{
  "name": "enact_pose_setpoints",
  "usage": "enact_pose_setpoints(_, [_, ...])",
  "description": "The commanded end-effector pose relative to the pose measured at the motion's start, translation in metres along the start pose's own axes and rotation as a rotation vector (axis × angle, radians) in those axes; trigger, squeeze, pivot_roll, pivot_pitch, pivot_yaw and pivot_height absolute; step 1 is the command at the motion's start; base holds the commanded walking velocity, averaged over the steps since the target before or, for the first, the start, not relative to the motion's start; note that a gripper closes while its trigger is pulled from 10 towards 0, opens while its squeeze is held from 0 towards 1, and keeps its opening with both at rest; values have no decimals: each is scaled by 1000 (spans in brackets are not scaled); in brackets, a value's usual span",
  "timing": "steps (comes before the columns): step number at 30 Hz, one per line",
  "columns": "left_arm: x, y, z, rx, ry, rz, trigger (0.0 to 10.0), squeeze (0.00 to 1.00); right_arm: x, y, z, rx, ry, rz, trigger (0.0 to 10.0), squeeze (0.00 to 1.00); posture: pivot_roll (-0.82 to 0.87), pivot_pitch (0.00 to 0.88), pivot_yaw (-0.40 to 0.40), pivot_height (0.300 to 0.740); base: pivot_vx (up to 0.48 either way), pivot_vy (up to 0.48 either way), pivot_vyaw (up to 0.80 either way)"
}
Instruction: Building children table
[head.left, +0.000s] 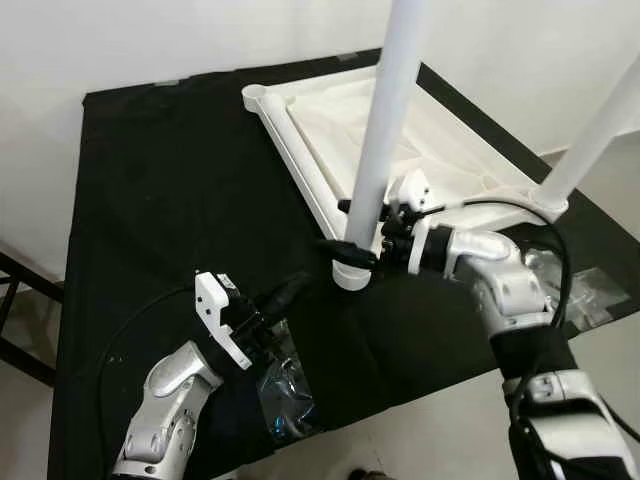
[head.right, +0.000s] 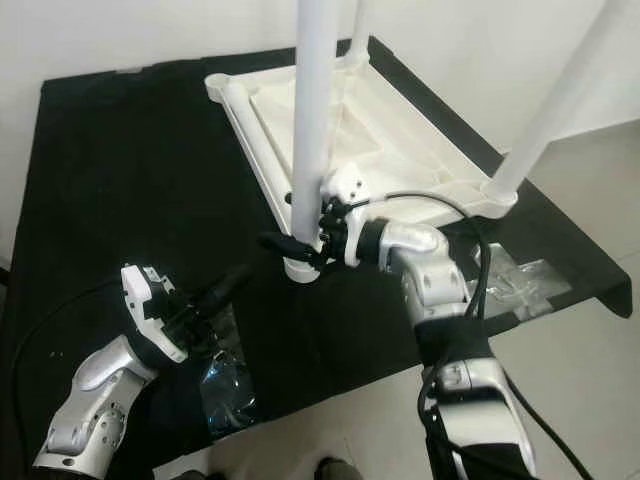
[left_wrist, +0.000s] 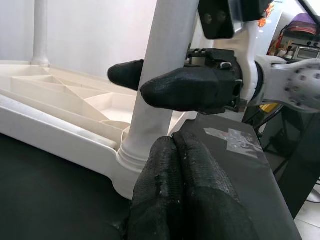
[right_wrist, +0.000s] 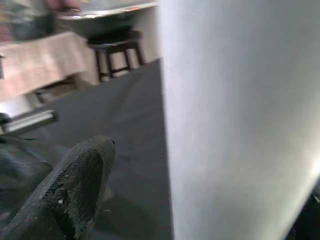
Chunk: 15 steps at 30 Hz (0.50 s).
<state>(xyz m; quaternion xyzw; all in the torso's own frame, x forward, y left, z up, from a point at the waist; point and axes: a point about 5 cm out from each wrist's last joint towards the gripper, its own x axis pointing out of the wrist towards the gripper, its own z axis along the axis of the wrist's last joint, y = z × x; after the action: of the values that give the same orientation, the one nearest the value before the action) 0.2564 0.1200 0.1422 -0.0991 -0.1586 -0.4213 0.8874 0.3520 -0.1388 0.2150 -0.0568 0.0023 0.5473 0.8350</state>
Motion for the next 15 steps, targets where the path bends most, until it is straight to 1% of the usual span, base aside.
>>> enact_pose_setpoints(1, [-3, -2, -5, -21, 15, 3, 10000, 0, 0, -2, -1, 22, -8, 39, 10000, 0, 6, 148, -21, 740, 0, 0, 0])
enact_pose_setpoints(3, [-4, -2, -6, -21, 16, 3, 10000, 0, -1, -5, -1, 36, -5, 51, 10000, 0, 6, 148, -21, 740, 0, 0, 0])
enact_pose_setpoints(4, [-4, -2, -6, -21, 16, 3, 10000, 0, -2, -7, -1, 43, -3, 57, 0, 0, 9, 150, -24, 740, 0, 0, 0])
enact_pose_setpoints(9, [-4, -2, -5, -18, 16, 5, 10000, 0, -4, -7, -5, 55, 2, 76, 0, 0, 11, 151, -24, 740, 0, 0, 0])
enact_pose_setpoints(12, [-5, -2, -5, -19, 16, 5, 10000, 0, -8, -8, -9, 57, 6, 67, 0, 0, 10, 153, -23, 740, 0, 0, 0])
enact_pose_setpoints(15, [-5, -3, -5, -21, 16, 4, 10000, 0, -12, -8, -14, 43, 20, 30, 0, 0, 1, 154, -18, 740, 0, 0, 0])
